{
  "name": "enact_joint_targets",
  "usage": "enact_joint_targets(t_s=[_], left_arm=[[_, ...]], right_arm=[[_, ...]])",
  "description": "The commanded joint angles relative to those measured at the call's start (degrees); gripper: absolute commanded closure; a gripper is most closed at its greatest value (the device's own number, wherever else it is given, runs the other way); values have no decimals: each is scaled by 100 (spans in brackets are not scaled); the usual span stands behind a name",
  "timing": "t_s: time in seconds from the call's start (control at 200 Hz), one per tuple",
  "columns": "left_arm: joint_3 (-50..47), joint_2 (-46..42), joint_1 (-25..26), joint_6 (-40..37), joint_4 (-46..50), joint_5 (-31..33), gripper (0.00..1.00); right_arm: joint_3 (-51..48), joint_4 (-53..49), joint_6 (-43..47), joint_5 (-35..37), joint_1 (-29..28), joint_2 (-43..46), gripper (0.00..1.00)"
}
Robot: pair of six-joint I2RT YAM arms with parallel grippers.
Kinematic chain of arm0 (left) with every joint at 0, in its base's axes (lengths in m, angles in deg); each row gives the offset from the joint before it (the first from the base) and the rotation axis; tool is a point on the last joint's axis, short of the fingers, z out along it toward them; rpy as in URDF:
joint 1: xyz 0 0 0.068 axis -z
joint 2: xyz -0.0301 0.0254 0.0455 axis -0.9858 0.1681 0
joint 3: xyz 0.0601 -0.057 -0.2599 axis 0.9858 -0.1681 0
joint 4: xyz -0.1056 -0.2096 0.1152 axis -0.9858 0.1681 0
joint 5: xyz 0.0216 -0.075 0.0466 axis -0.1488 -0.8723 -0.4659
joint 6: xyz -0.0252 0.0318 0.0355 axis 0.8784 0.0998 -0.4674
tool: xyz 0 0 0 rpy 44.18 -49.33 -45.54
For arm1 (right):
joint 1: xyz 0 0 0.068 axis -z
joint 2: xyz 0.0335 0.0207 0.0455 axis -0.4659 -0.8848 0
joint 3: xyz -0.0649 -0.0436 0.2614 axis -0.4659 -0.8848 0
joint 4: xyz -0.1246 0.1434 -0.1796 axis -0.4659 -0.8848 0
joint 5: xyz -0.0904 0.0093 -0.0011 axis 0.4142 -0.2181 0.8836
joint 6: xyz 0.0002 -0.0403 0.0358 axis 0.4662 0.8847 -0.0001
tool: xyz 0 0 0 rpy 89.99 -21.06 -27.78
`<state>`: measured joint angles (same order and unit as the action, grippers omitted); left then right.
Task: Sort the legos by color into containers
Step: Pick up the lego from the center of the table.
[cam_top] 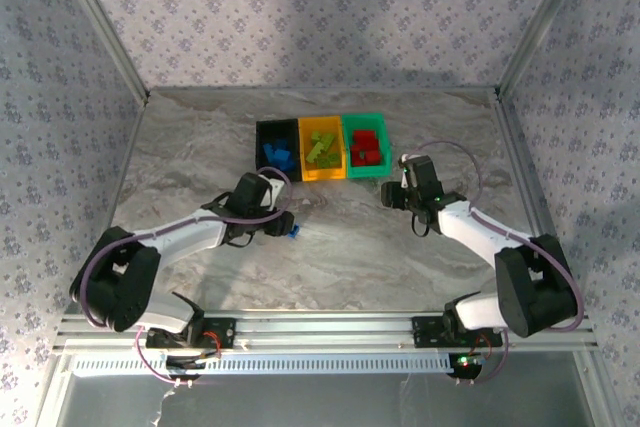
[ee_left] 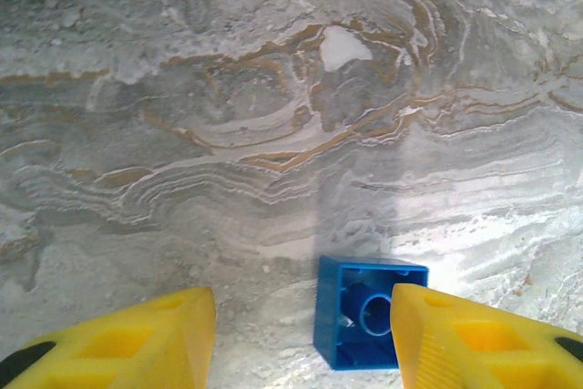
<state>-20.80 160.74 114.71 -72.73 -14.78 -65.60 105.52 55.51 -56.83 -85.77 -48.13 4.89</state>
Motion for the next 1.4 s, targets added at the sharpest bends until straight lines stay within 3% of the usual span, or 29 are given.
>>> enact_joint_targets(t_s=[0.0,0.21,0.355,0.79,1.0,1.394], left_arm=[[355,147,325,-119,399,300,46],[723,660,625,-158,649,348,46],[883,681,769,-214,899,829,46],[1053,1130,977,-259,1017,992,49],[1132,1228,994,-293,1088,1103,64],[1132,1009,1026,-259,995,1162,75]], right_arm=[[-84,86,-45,149,-31,252,37],[-79,37,-62,114,-66,298,37],[-37,-48,-18,195,-83,331,37],[9,-32,-1,309,-100,220,36],[37,-16,8,371,-140,140,35],[89,39,34,446,-228,-9,35]])
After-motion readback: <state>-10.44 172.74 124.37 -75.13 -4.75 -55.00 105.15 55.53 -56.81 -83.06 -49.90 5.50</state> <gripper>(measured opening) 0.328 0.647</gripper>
